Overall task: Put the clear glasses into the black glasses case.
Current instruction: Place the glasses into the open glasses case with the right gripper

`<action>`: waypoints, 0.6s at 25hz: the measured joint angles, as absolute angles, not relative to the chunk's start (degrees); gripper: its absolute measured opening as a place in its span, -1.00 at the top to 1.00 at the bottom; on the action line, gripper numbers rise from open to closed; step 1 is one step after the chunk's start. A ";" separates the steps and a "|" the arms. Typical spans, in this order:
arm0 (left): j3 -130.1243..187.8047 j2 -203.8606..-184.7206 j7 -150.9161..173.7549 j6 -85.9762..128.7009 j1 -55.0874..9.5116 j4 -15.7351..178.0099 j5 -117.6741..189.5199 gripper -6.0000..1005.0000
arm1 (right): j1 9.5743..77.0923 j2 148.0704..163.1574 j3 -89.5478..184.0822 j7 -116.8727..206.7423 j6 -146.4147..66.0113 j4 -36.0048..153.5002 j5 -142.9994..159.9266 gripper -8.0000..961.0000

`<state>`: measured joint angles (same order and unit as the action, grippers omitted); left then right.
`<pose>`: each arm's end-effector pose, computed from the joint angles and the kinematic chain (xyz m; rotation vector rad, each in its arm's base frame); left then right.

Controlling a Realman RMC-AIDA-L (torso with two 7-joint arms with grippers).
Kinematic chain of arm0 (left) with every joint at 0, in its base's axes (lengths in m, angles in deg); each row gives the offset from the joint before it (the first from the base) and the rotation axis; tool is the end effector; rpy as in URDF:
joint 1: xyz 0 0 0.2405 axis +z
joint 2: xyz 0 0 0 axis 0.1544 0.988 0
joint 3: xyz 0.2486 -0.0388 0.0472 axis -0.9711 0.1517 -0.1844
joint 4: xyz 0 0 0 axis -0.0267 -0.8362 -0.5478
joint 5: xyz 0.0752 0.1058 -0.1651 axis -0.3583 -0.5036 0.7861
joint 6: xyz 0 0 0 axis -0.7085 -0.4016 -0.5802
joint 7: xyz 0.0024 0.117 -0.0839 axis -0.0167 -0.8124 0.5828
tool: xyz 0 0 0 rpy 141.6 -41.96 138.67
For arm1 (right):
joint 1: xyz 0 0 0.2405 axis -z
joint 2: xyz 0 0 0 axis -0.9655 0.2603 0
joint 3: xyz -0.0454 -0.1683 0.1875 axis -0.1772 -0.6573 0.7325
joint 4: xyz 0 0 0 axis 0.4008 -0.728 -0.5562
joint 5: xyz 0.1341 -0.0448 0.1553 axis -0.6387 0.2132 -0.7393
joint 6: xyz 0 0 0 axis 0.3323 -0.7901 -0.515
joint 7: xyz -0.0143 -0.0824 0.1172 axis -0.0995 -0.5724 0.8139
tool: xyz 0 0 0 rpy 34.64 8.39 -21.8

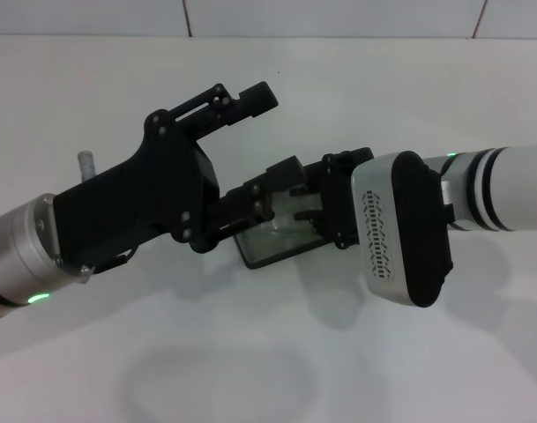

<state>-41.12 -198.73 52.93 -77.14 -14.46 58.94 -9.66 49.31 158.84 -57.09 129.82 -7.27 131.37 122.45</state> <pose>-0.2060 0.2655 -0.0135 -2.3824 0.0679 -1.5577 0.1397 0.3389 -0.0911 -2.5850 -0.7892 -0.2079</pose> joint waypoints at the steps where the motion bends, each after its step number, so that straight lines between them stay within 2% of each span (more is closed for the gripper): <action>1: -41.15 -198.73 52.95 -77.16 -14.43 58.94 -9.66 -0.31 | 49.51 158.83 -56.98 129.78 -7.09 131.65 122.66 0.54; 7: -41.16 -198.73 53.02 -77.28 -14.33 58.84 -9.67 -0.31 | 49.87 158.83 -54.85 129.97 -4.94 132.72 122.60 0.51; 15: -41.10 -198.73 53.02 -77.28 -14.42 58.71 -9.62 -0.31 | 50.11 158.86 -41.95 130.29 13.74 137.26 115.48 0.49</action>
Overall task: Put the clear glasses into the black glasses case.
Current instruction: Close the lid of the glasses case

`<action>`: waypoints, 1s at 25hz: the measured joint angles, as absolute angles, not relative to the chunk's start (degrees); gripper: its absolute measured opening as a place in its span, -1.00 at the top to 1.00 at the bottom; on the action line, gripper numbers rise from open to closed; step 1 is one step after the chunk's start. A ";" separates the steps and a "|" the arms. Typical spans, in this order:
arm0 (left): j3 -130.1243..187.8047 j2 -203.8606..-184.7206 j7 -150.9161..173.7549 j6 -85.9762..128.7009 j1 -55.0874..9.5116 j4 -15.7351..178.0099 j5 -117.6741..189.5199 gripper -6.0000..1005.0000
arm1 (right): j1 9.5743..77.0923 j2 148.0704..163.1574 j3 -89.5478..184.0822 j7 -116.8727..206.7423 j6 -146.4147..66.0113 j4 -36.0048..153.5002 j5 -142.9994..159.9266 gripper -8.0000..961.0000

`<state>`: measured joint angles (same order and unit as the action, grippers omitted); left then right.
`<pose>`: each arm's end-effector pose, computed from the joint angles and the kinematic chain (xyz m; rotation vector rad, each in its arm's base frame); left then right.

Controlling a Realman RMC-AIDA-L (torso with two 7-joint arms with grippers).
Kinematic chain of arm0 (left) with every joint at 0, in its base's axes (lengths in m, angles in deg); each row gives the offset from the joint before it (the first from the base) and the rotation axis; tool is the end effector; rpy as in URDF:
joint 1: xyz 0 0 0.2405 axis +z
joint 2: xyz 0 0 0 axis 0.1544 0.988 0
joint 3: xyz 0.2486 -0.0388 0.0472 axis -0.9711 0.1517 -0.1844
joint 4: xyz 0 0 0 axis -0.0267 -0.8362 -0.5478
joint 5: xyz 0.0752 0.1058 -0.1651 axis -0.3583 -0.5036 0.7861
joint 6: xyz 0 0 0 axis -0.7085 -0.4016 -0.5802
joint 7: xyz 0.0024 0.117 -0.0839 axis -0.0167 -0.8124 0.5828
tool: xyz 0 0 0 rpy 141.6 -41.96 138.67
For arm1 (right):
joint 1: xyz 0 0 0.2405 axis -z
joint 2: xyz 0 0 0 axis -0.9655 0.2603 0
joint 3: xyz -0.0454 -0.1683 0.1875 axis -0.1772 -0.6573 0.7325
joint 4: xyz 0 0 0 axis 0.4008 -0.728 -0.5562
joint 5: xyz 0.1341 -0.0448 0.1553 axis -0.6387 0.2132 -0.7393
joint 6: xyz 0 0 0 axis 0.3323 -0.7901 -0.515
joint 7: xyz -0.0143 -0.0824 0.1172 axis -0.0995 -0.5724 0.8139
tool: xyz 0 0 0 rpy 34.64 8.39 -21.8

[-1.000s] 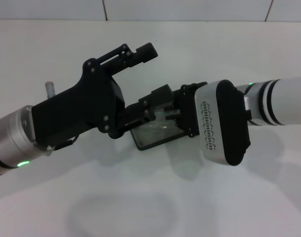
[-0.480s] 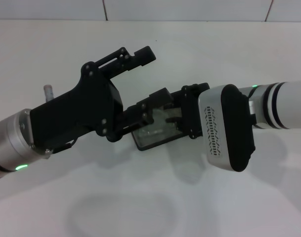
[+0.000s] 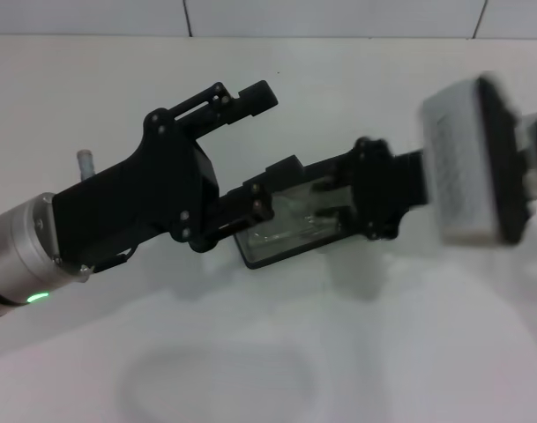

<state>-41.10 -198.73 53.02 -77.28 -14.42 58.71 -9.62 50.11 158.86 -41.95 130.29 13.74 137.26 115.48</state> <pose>-0.2055 0.2655 -0.0129 -2.3811 0.0725 -1.5615 0.1340 0.3373 -0.0426 -2.7517 -0.5905 -0.0714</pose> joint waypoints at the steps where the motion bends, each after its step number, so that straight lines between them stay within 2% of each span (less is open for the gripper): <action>1: -41.10 -198.73 53.02 -77.28 -14.40 58.70 -9.59 -0.31 | 50.17 158.78 -39.99 130.21 15.56 137.47 114.14 0.49; 6: -40.45 -198.74 53.02 -76.70 -14.42 59.21 -9.29 -0.31 | 51.08 158.54 -23.77 127.50 24.82 134.30 101.50 0.48; 13: -38.08 -199.05 57.63 -65.50 -16.35 61.05 -7.83 -0.31 | 49.76 158.09 -1.25 124.04 29.96 114.50 86.33 0.47; 18: -39.08 -199.08 67.11 -44.20 -22.16 61.68 -8.03 -0.31 | 49.06 157.06 14.99 119.04 36.90 100.08 81.90 0.47; 25: -47.46 -199.16 77.69 -20.08 -32.58 63.08 -12.39 -0.31 | 50.32 157.46 21.77 113.38 36.74 93.67 81.28 0.45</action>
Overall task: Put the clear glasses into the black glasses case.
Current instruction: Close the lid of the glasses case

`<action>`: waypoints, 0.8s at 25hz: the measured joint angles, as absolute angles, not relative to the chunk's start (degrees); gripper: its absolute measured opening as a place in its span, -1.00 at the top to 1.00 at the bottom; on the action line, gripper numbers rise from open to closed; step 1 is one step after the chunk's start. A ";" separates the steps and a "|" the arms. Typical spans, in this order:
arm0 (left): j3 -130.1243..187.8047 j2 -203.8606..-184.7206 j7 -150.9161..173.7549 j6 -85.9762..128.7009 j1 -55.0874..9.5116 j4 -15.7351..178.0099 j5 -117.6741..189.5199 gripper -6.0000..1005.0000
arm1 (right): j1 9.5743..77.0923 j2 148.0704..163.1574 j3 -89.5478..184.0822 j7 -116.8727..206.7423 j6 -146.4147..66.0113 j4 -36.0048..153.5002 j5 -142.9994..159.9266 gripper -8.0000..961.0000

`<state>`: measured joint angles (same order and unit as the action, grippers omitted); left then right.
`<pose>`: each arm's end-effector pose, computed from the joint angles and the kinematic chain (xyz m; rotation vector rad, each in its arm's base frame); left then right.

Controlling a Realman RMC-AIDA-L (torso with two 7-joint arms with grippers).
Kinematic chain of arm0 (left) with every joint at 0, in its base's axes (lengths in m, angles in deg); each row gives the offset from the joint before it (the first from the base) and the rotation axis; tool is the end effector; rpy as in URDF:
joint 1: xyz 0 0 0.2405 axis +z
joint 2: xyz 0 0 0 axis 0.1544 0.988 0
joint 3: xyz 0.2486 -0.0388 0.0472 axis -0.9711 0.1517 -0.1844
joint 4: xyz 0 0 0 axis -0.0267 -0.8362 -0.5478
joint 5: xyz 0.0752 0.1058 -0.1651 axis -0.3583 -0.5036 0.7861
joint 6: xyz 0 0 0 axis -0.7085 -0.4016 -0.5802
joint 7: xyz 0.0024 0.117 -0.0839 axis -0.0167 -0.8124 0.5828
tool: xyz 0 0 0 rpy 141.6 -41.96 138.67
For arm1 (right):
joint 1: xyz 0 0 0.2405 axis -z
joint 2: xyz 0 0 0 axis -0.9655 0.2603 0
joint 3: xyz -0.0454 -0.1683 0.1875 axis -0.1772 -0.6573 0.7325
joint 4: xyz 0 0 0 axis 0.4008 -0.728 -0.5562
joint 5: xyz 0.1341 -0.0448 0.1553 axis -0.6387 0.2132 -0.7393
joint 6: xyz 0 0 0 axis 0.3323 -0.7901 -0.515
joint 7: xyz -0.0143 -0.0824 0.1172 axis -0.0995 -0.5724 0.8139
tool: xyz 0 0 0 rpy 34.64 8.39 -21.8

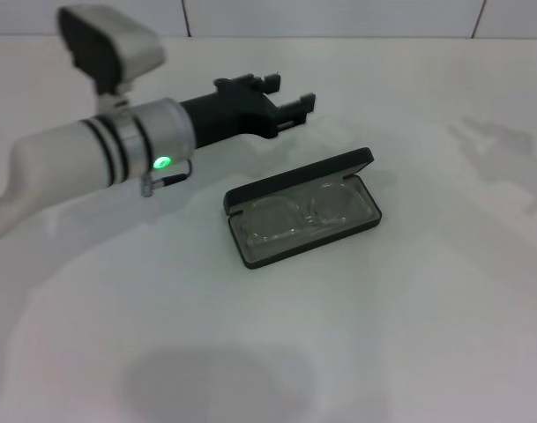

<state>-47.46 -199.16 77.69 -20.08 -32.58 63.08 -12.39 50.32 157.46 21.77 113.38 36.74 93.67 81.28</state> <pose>-0.2047 0.4024 -0.0809 -2.4257 -0.6857 -0.7040 0.2851 0.3485 0.1019 -2.1383 0.4606 1.0064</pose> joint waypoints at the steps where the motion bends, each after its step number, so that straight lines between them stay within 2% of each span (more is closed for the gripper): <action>1: -49.86 -199.16 78.58 -17.59 -33.62 63.13 -12.58 -0.31 | 50.34 157.54 21.70 112.98 36.70 93.49 81.32 0.45; 8: -55.00 -199.27 80.21 -16.18 -34.24 61.72 -12.70 -0.31 | 50.68 157.59 21.39 111.50 36.58 92.38 81.59 0.44; 20: -56.07 -199.35 80.13 -20.15 -29.89 61.57 -12.73 -0.32 | 49.33 157.60 19.05 111.42 36.58 92.24 81.80 0.42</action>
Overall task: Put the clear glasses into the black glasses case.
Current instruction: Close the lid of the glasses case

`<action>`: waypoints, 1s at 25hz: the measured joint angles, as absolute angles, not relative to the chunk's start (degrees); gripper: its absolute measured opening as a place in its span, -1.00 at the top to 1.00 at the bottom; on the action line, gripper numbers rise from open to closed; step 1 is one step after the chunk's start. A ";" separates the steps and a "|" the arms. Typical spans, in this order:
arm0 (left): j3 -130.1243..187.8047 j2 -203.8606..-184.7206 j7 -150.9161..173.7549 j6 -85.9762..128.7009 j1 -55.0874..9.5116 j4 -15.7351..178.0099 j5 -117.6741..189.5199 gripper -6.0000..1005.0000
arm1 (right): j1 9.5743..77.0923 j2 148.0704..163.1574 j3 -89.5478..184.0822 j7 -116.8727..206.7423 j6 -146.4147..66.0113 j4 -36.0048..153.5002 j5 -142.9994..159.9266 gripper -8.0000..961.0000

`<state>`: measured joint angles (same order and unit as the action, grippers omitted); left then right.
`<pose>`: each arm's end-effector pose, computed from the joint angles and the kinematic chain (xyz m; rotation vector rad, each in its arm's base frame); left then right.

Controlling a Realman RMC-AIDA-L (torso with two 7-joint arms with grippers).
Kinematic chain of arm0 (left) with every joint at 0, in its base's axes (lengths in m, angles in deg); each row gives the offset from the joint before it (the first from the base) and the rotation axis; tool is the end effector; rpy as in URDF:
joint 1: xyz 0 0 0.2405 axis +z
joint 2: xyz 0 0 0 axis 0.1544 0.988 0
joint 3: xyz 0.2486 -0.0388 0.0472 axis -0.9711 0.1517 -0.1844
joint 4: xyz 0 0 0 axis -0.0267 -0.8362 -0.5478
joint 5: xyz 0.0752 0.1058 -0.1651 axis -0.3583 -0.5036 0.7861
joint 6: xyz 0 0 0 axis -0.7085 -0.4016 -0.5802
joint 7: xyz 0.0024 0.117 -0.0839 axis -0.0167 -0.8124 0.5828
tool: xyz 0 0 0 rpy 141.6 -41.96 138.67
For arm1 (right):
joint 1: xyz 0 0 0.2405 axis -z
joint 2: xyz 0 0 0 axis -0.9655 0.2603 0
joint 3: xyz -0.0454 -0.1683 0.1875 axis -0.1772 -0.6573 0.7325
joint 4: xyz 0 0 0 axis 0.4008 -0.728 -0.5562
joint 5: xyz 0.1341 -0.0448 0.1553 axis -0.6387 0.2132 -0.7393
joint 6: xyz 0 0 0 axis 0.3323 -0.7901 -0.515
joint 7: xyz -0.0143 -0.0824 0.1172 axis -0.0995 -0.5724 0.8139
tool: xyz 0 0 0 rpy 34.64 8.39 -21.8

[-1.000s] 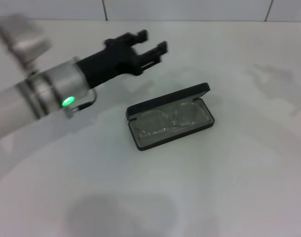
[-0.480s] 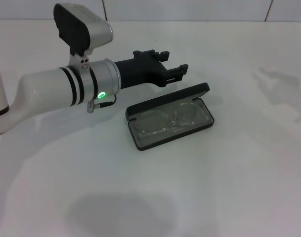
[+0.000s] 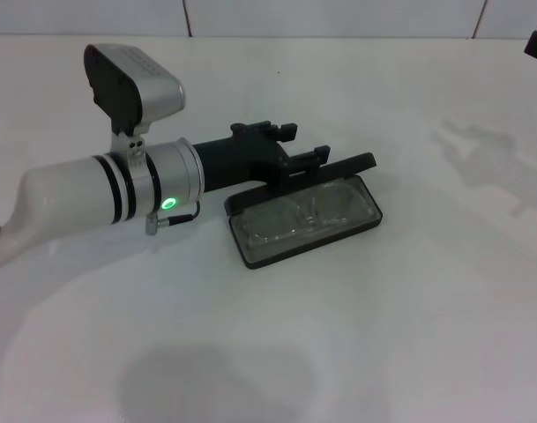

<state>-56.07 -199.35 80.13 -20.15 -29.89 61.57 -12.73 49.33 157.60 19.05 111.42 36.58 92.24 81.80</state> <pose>-0.2140 0.3772 -0.1014 -2.5434 -0.6927 -0.6210 0.2779 0.3515 0.0866 -2.2035 0.4321 0.9898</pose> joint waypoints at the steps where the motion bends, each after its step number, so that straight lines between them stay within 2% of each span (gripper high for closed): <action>1: -56.07 -199.35 80.13 -20.15 -29.89 61.57 -12.73 -0.32 | 49.23 157.60 18.93 111.41 36.59 92.24 81.80 0.42; 25: -59.45 -200.03 65.81 -27.68 -20.79 60.25 -9.94 -0.32 | 48.88 158.18 16.63 111.37 36.66 91.74 81.81 0.39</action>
